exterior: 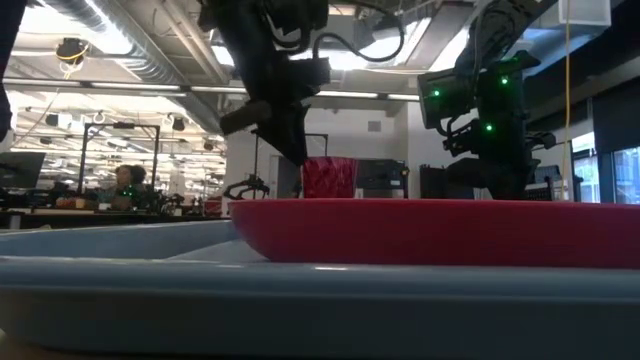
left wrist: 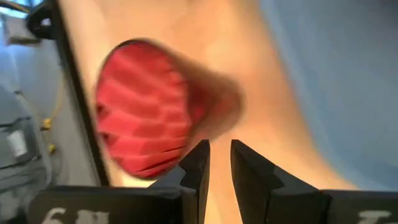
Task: Pick and place plate/cup/fork/spoon on tray
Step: Put the red glass on the blue serving tray to the top left of the pink plate
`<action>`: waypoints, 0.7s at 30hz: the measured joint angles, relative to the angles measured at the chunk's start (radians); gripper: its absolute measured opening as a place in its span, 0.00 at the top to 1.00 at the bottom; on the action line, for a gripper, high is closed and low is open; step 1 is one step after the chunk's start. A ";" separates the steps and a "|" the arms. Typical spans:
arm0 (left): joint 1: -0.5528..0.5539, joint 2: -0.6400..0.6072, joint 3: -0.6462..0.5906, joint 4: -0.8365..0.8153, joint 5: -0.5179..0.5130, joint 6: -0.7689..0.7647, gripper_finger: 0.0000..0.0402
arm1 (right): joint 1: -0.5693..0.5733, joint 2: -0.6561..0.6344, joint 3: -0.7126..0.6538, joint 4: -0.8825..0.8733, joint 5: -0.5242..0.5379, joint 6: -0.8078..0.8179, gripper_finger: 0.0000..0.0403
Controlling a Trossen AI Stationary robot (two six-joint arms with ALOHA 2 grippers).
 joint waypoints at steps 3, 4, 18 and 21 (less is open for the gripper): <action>0.017 0.000 0.000 0.029 -0.016 0.048 0.86 | 0.000 0.000 0.000 0.000 0.000 -0.001 0.75; 0.019 0.000 0.000 0.041 -0.013 0.065 0.86 | 0.000 0.000 0.000 0.000 0.000 -0.001 0.75; 0.008 -0.017 0.001 0.107 0.087 0.155 0.86 | 0.000 0.000 0.000 0.000 0.000 -0.012 0.75; 0.017 -0.013 0.001 0.106 0.152 0.138 0.86 | 0.000 0.000 0.000 0.001 0.000 -0.012 0.75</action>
